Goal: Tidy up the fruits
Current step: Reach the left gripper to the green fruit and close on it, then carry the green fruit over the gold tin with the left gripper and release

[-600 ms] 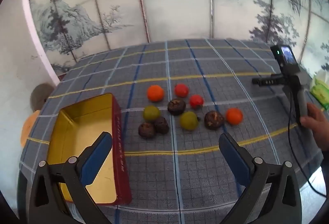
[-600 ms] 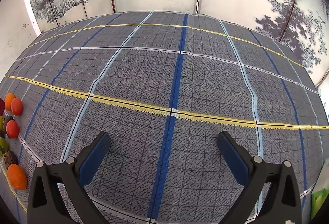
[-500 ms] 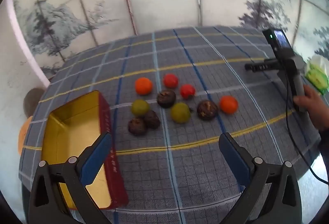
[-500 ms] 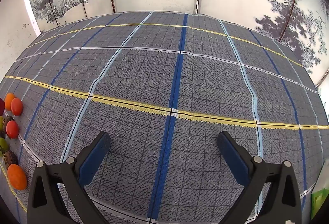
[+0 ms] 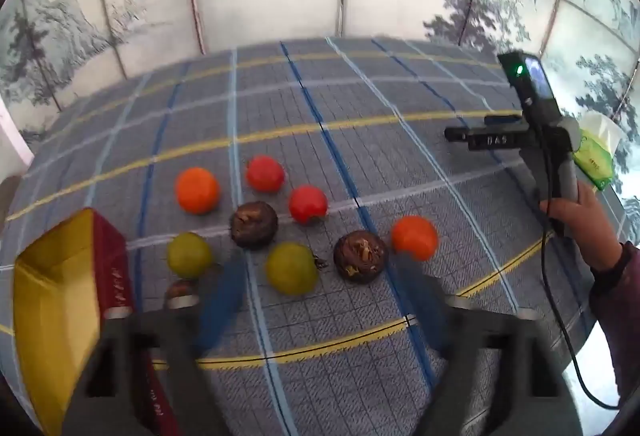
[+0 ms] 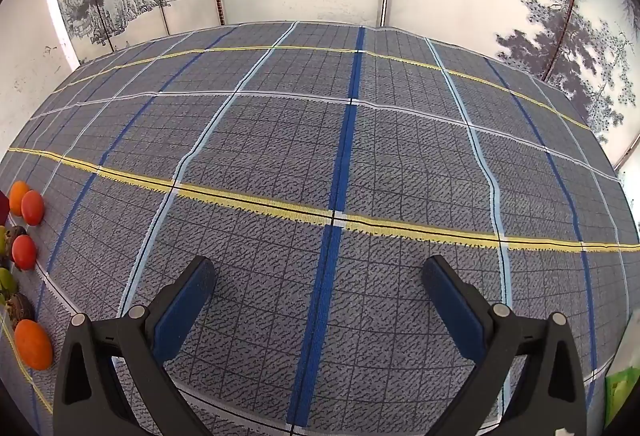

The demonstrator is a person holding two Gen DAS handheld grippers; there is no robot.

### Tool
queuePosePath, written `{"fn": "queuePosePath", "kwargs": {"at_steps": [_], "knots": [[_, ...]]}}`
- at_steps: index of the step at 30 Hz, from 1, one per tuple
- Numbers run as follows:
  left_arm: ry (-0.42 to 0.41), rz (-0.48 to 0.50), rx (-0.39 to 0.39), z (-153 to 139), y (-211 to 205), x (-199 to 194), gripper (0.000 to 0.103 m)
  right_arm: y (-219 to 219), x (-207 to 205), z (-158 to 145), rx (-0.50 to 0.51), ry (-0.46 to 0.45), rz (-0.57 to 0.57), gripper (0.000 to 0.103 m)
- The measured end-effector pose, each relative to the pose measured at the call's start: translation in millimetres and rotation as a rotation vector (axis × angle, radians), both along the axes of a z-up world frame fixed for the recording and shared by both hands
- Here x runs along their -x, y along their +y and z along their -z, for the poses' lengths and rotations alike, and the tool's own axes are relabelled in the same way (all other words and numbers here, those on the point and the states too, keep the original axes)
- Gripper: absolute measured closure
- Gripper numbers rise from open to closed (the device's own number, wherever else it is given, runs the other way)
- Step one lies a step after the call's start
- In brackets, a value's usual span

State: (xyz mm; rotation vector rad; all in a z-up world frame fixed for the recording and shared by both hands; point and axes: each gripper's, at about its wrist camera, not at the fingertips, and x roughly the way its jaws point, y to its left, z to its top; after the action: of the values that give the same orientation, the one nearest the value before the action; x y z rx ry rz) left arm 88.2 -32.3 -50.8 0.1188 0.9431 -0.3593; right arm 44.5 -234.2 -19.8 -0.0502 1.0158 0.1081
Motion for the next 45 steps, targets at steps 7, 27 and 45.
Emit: {"fn": "queuePosePath", "kwargs": {"at_steps": [7, 27, 45], "knots": [[0.036, -0.045, 0.025, 20, 9, -24, 0.058, 0, 0, 0, 0.000, -0.001, 0.000, 0.000], [0.011, -0.136, -0.024, 28, 22, -19, 0.070, 0, 0, 0, 0.000, -0.001, 0.000, 0.000], [-0.079, -0.162, 0.083, -38, 41, 74, 0.069, 4, 23, -2, 0.004, -0.002, 0.024, 0.000]]}}
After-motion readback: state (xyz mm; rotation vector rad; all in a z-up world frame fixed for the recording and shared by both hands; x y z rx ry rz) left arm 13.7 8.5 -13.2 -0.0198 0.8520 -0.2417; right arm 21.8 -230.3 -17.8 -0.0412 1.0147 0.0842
